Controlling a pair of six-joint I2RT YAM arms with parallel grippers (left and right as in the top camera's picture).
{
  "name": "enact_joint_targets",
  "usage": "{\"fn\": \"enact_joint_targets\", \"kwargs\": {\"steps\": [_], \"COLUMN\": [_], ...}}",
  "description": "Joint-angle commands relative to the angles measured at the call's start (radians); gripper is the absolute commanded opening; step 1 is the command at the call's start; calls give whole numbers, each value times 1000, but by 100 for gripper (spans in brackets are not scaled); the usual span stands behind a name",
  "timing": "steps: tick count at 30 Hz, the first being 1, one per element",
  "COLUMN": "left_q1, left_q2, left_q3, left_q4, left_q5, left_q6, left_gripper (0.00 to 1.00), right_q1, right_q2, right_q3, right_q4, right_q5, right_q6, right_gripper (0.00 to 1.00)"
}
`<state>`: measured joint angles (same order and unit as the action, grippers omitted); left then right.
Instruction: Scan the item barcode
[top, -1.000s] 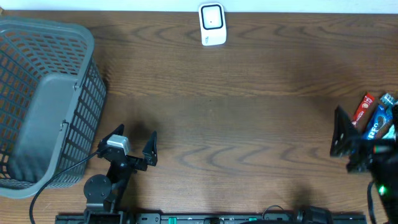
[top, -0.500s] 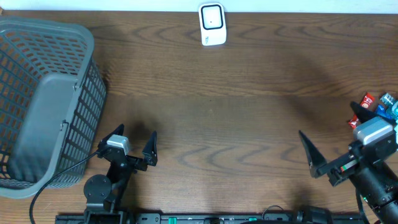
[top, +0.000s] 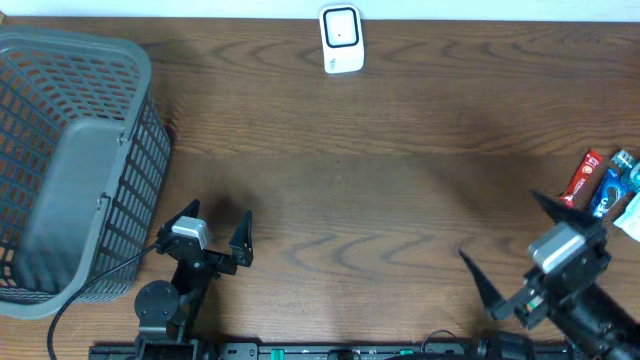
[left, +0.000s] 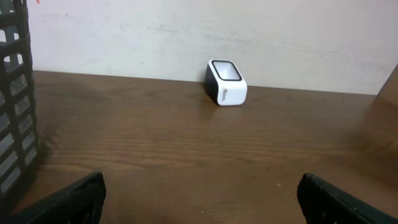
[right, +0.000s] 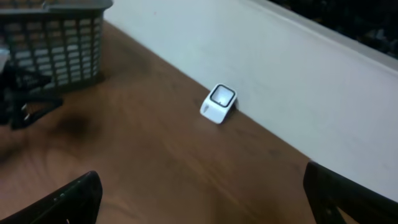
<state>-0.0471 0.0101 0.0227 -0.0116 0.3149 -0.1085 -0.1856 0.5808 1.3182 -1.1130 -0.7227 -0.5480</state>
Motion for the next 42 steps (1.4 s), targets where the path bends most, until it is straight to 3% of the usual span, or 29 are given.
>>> {"fn": "enact_joint_targets", "kwargs": {"steps": [1,7,14,19,24,33,42], "left_q1": [-2,-2,-2,-2,-2,-2,-2], "left_q2": [-6,-6,-6,-6,-6,-6,-6], "left_q3": [-18,-18,-18,-18,-18,-18,-18], "left_q4": [-32,-32,-32,-32,-32,-32,-32], "left_q5": [9,8,9,8,9,9,8], "left_q6": [-9,-9,-9,-9,-9,-9,-9], "left_gripper": [98,98,98,98,98,98,98], "right_q1": [8,50,120,129,137,148,148], "right_q2": [-48,-205,-466,-532,-533,-576,-576], "right_q3": [-23,-213,-534,-745,-900,-1120,-1274], "right_q4": [-15,101,474,787,989,1139,1159], "right_q5": [-12,69,310,332,364,501,576], "right_q6": [-63,-19,274,311,380,469,518], "right_gripper": [99,99,99,99,99,99,99]}}
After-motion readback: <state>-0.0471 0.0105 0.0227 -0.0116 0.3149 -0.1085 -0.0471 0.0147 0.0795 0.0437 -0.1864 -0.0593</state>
